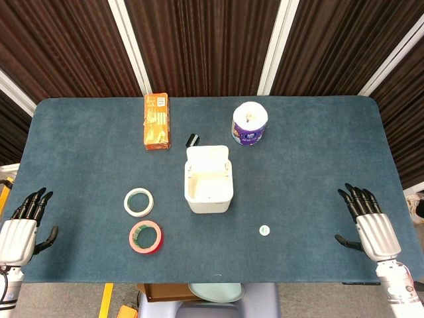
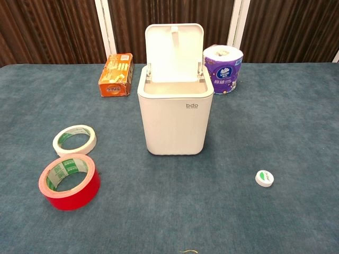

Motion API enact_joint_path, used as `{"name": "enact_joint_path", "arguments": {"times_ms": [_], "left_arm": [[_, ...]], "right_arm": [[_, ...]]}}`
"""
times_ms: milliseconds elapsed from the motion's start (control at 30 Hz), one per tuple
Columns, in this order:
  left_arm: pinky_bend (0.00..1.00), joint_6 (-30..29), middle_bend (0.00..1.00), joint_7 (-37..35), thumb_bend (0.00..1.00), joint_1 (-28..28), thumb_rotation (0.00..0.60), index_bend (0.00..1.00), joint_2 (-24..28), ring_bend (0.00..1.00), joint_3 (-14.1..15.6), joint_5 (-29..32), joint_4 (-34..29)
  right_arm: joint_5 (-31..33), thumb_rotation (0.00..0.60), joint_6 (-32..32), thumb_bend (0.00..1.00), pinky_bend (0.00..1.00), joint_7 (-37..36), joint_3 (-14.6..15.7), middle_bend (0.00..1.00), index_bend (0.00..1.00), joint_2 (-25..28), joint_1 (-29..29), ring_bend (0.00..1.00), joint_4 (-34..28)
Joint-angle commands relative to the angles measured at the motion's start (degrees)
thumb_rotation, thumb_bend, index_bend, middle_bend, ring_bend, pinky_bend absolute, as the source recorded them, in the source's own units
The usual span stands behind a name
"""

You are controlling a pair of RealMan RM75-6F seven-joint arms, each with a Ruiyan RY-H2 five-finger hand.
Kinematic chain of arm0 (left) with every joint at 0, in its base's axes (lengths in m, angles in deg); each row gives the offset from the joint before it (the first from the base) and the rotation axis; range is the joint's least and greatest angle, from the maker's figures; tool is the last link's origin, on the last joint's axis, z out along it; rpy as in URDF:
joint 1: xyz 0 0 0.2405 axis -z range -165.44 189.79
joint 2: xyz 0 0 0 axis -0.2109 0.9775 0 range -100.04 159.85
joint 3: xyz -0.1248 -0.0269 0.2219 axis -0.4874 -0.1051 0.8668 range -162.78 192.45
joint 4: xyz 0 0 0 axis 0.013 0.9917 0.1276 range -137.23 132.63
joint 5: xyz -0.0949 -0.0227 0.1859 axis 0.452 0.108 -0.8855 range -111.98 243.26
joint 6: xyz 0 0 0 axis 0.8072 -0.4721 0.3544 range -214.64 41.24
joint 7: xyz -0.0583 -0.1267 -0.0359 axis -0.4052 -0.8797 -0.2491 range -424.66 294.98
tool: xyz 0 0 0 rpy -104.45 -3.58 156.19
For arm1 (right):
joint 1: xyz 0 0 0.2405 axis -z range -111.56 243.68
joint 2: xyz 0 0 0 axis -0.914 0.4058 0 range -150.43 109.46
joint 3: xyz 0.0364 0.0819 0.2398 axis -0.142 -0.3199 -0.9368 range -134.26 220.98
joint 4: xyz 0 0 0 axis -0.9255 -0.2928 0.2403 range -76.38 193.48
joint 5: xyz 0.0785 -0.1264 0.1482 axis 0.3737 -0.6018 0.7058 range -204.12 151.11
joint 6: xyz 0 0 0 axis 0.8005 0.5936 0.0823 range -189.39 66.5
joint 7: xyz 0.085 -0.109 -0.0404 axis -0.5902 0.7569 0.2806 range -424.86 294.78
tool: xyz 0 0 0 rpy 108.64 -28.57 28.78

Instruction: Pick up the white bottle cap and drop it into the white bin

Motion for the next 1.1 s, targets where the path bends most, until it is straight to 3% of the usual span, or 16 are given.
{"name": "enact_joint_path", "arguments": {"times_ms": [33,367,433,533,600,667,833,933,1033,1100], "left_arm": [[0.24,0.01,0.00,-0.02,0.40,0.00,0.600,0.03,-0.09,0.05,-0.06,0.04,0.13],[0.24,0.71,0.00,-0.11,0.40,0.27,0.600,0.03,0.01,0.05,0.02,-0.16,0.24],[0.24,1.13,0.00,-0.31,0.40,0.40,0.600,0.03,0.05,0.05,0.09,-0.12,0.32],[0.24,1.49,0.00,-0.16,0.40,0.41,0.600,0.03,0.25,0.05,0.17,0.09,0.25],[0.24,1.29,0.00,-0.41,0.40,0.30,0.600,0.03,0.42,0.06,0.10,0.13,0.05],[0.24,0.98,0.00,-0.81,0.40,0.13,0.600,0.03,0.58,0.06,0.03,0.16,0.02],[0.24,0.67,0.00,-2.25,0.40,-0.18,0.600,0.03,1.12,0.07,-0.21,0.55,-0.27],[0.24,0.65,0.00,-2.73,0.40,-0.24,0.600,0.03,1.37,0.07,-0.15,0.41,-0.27],[0.24,1.14,0.00,-2.97,0.40,-0.14,0.600,0.04,1.57,0.07,-0.04,0.49,-0.50],[0.25,1.50,0.00,-2.99,0.40,-0.03,0.600,0.04,1.68,0.07,0.06,0.45,-0.49]], "right_arm": [[-1.14,0.600,-0.61,0.11,0.15,-1.17,0.19,0.06,0.05,-0.35,0.07,0.00,0.71],[-4.18,0.600,-1.03,0.11,0.17,-5.87,0.48,0.07,0.08,-0.71,-0.76,0.01,2.92],[-6.13,0.600,-2.17,0.11,0.24,-8.55,0.69,0.13,0.12,-1.23,-1.09,0.09,4.47],[-8.88,0.600,-4.10,0.11,0.49,-11.37,0.91,0.35,0.23,-2.43,-1.58,0.40,7.54],[-10.30,0.600,-5.22,0.11,0.71,-12.55,1.02,0.52,0.32,-3.65,-1.86,0.64,9.52],[-11.44,0.600,-5.63,0.11,0.83,-13.15,1.11,0.65,0.39,-4.50,-2.40,0.77,10.94],[-12.51,0.600,-2.02,0.11,0.95,-10.75,1.13,0.82,0.50,-4.65,-5.19,0.93,10.20],[-12.66,0.600,1.70,0.13,0.98,-6.93,1.28,0.87,0.54,-3.60,-7.07,0.97,7.25],[-11.98,0.600,5.83,0.24,1.00,-3.08,1.39,0.90,0.56,-2.58,-8.76,1.00,4.16],[-11.00,0.600,8.75,0.26,1.00,-0.58,1.24,0.90,0.56,-2.31,-9.91,1.00,2.73]]}}
